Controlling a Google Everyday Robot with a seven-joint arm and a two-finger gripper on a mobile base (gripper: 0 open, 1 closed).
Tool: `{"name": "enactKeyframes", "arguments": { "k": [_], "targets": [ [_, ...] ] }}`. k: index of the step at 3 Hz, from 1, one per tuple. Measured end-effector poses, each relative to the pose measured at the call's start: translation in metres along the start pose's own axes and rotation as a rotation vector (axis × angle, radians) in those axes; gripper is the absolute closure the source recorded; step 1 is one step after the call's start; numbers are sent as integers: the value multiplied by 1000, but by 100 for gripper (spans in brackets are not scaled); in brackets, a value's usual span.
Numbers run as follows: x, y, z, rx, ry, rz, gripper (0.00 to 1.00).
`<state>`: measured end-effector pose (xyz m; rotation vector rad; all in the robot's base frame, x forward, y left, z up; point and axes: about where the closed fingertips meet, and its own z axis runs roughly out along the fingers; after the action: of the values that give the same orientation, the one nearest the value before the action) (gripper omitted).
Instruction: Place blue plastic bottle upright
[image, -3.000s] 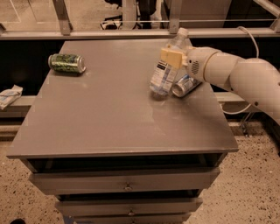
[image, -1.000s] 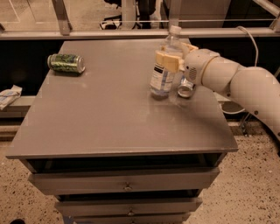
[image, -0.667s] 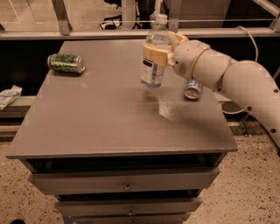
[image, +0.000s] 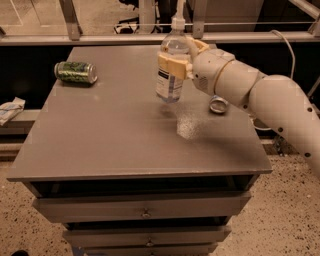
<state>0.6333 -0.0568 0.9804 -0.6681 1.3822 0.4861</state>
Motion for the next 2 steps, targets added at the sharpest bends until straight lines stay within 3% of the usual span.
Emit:
{"name": "enactKeyframes", "arguments": {
  "k": [2],
  "targets": [
    [11, 37, 7, -76, -21, -65, 100]
  ]
}}
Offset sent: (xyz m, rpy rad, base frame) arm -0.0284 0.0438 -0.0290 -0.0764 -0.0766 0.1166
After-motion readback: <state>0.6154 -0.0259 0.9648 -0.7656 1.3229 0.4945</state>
